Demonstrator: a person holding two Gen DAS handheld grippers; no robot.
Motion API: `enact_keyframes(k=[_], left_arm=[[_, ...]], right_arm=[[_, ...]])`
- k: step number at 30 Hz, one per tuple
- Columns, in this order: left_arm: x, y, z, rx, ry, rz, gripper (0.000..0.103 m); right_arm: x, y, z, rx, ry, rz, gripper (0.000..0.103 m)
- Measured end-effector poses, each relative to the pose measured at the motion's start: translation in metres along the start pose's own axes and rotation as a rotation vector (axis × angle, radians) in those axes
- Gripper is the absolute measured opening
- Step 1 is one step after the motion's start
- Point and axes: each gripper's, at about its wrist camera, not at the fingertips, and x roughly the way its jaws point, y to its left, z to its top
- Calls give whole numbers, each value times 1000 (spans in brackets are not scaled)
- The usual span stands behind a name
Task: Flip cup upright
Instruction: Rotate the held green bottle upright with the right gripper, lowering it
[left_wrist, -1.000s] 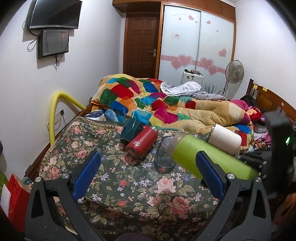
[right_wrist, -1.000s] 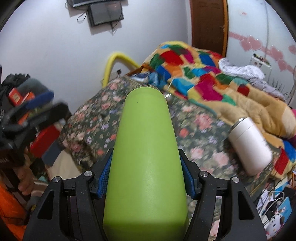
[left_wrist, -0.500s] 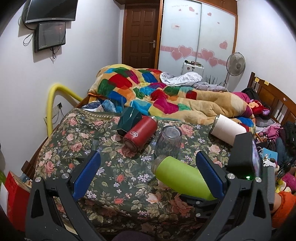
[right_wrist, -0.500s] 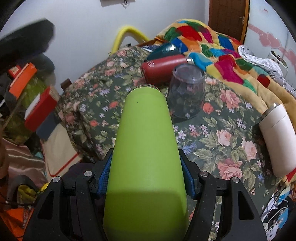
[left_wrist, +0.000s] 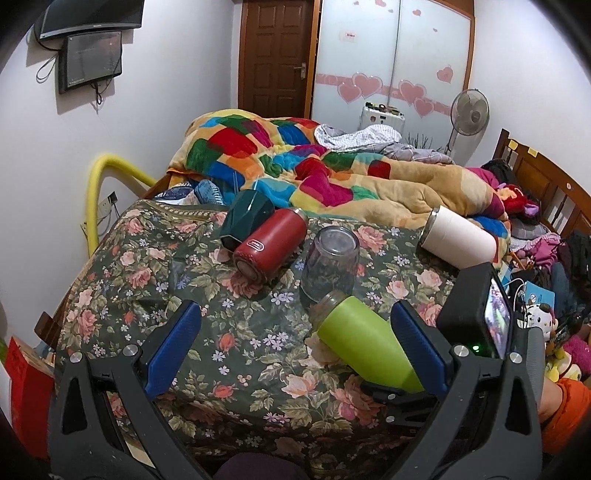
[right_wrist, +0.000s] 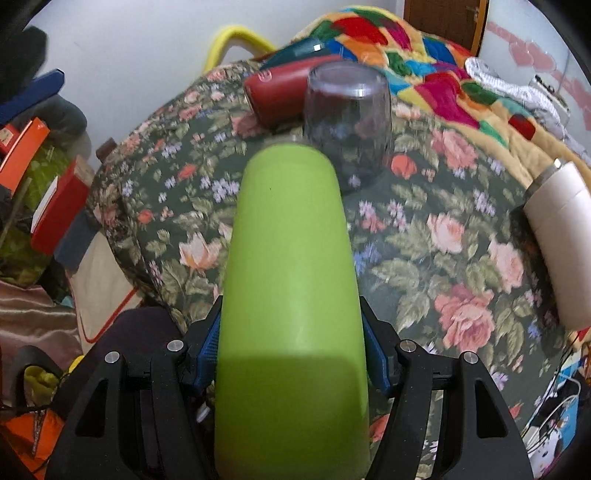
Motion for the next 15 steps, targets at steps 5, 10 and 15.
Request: enact_keyframes(k=[5, 10, 15], left_arm=[[5, -4, -2, -1, 28, 14, 103], [17, -3, -2, -41, 85, -4, 103], [50, -3, -9, -129, 229, -90, 103]], right_arm=[[-5, -1, 1, 9, -7, 9, 62], [-28, -2, -2, 16, -52, 12, 62], [-65, -12, -15, 63, -138, -44, 62]])
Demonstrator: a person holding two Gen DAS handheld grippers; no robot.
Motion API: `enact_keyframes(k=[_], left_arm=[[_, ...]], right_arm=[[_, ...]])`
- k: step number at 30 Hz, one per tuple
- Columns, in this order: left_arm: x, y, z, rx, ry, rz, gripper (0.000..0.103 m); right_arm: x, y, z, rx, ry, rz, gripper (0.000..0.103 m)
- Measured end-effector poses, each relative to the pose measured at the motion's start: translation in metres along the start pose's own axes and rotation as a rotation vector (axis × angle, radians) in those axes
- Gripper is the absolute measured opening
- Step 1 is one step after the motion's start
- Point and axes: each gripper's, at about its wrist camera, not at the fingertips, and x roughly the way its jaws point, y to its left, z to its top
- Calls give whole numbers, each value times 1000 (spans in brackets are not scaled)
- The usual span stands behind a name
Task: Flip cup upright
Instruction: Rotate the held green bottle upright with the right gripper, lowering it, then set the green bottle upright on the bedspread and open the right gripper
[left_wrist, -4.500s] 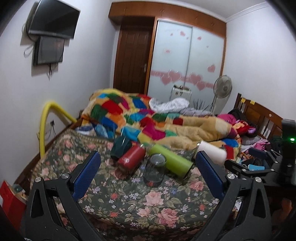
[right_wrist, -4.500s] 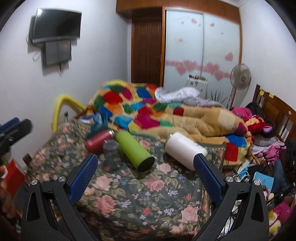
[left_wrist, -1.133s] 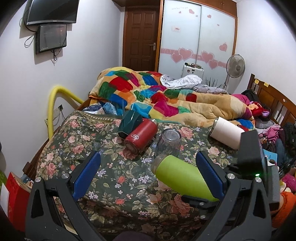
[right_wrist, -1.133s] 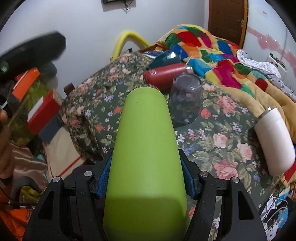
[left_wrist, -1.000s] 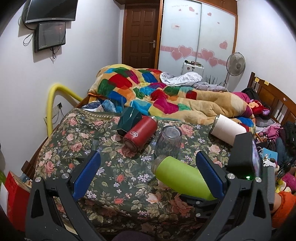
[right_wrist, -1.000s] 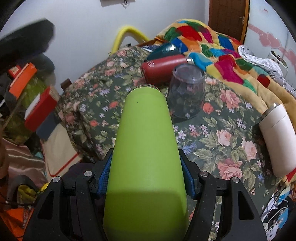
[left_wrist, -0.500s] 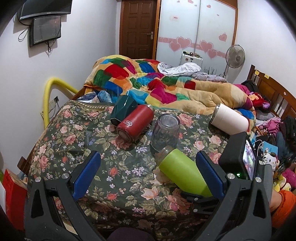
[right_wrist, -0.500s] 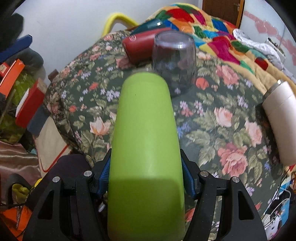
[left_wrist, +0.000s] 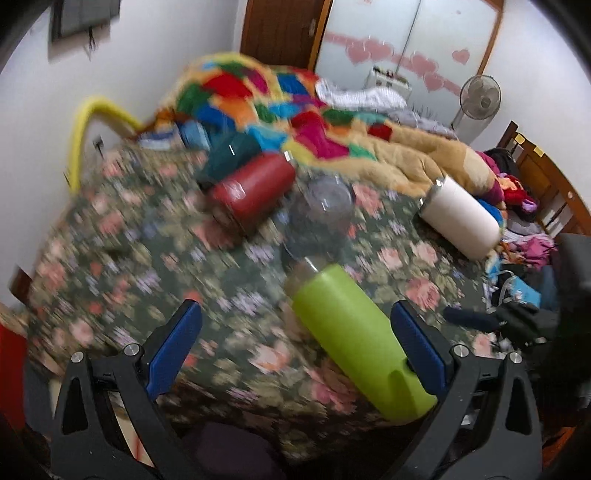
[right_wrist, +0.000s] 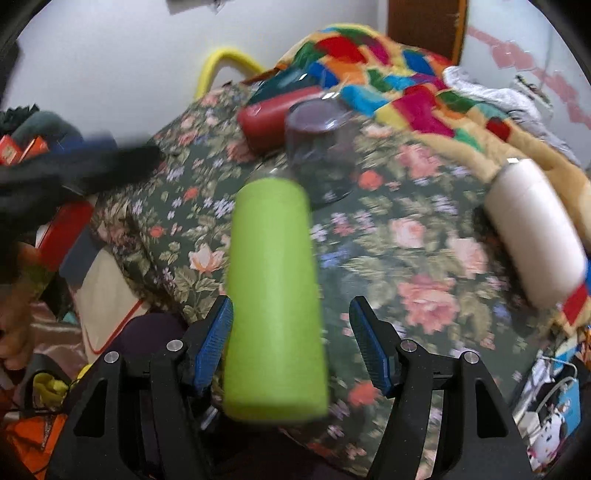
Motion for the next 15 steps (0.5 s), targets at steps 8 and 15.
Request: enact_keyframes(k=[8, 15], left_arm=[[63, -4, -14, -118, 215, -54, 86], [91, 1, -20, -213, 282, -27, 76]], right_arm=[[-47, -23, -10, 86, -131, -168, 62], [-57, -19, -20, 105, -184, -197, 62]])
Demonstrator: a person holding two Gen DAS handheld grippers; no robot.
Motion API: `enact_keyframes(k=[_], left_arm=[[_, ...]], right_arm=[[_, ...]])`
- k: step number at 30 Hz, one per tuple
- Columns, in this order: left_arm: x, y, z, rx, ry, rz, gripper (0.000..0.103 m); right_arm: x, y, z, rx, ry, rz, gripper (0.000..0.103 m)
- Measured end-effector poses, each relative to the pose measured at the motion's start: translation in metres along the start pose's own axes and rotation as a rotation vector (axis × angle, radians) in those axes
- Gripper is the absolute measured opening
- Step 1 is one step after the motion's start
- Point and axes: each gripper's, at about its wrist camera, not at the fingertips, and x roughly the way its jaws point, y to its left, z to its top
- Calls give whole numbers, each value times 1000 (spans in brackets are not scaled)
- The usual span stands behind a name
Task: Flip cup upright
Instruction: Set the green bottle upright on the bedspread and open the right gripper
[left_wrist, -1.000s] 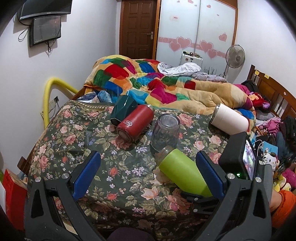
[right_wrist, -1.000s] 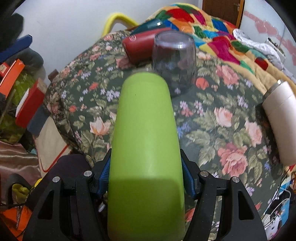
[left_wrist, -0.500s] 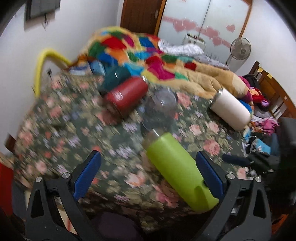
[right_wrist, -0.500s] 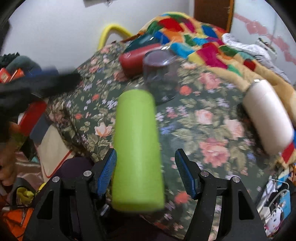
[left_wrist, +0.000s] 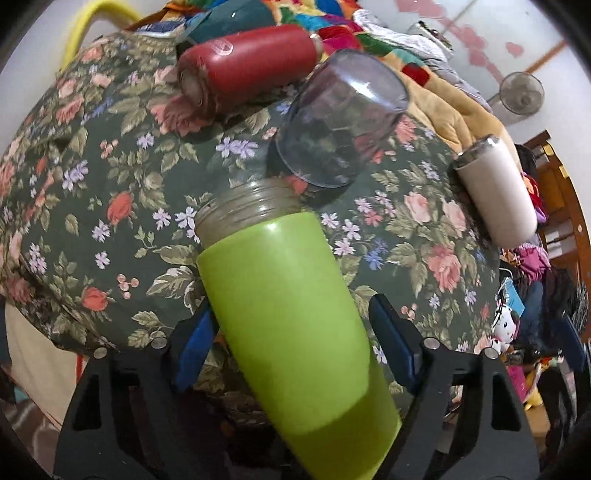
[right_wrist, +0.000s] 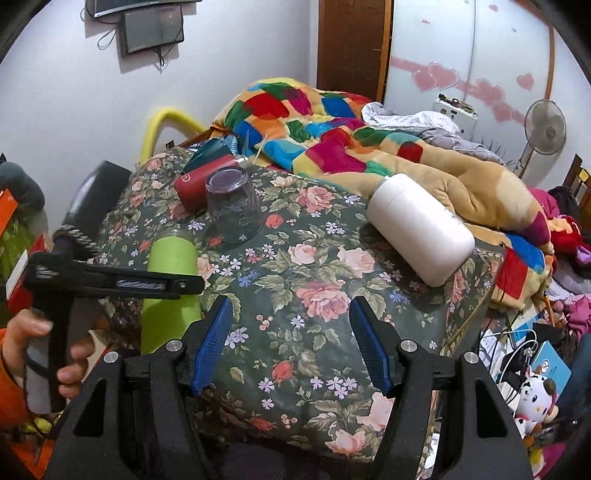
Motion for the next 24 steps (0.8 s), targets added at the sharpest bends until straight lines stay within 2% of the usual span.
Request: enact_keyframes(k=[6, 10, 16, 24], left_arm=[[4, -7, 3, 14, -23, 33, 69], [-8, -18, 3, 52, -62, 3, 63], [-55, -43, -5, 181, -181, -1, 63], [-107, -73, -4, 279, -334, -25, 63]], right_arm=[[-3, 3, -7, 12, -12, 3, 62], [-4, 2, -9, 31, -13, 2, 65], [-10, -1, -7, 48, -24, 1, 65], [-18, -6, -2, 65, -54, -6, 65]])
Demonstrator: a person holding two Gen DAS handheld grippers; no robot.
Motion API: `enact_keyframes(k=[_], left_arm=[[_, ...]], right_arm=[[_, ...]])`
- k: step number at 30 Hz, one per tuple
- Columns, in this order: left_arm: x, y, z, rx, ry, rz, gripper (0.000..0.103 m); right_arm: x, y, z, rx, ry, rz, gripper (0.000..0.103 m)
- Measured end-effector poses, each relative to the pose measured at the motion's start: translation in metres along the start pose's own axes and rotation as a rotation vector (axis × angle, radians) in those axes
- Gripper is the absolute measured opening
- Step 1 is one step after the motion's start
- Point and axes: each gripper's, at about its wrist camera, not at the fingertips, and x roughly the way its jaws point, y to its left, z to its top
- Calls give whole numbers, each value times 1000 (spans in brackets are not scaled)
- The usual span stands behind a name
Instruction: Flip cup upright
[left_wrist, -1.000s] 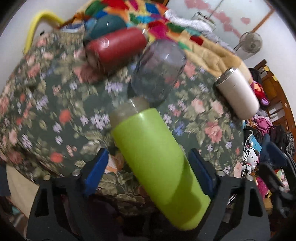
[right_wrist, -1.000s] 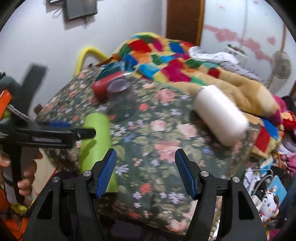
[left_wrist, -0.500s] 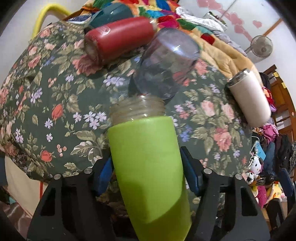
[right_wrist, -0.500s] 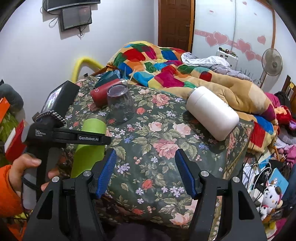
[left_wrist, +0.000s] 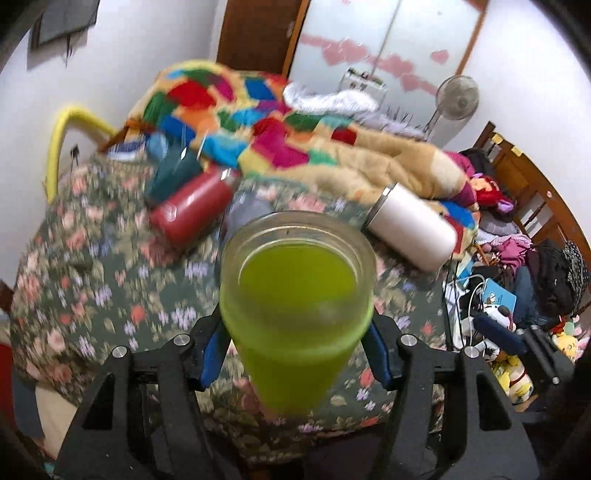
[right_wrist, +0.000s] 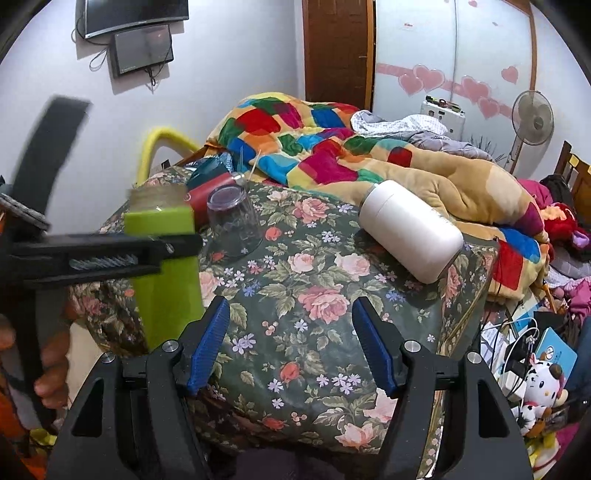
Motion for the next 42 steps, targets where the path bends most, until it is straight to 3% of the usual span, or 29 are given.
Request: enact_keyframes(k=[6, 11, 26, 38, 42], left_arm=[[6, -17, 30, 54, -66, 19, 63], [21, -28, 43, 88, -71, 30, 62], [44, -50, 17, 208, -36, 82, 62], [6, -48, 15, 224, -44, 16, 63], [-36, -47, 11, 244, -112, -19, 63]], right_arm=[[-1, -7, 5, 27, -15, -12, 65], [1, -15, 5, 48, -11, -23, 66], [3, -22, 0, 60, 10, -30, 66], [-22, -17, 3, 66, -37, -41, 66], [-45, -13, 9, 69, -91, -47, 66]])
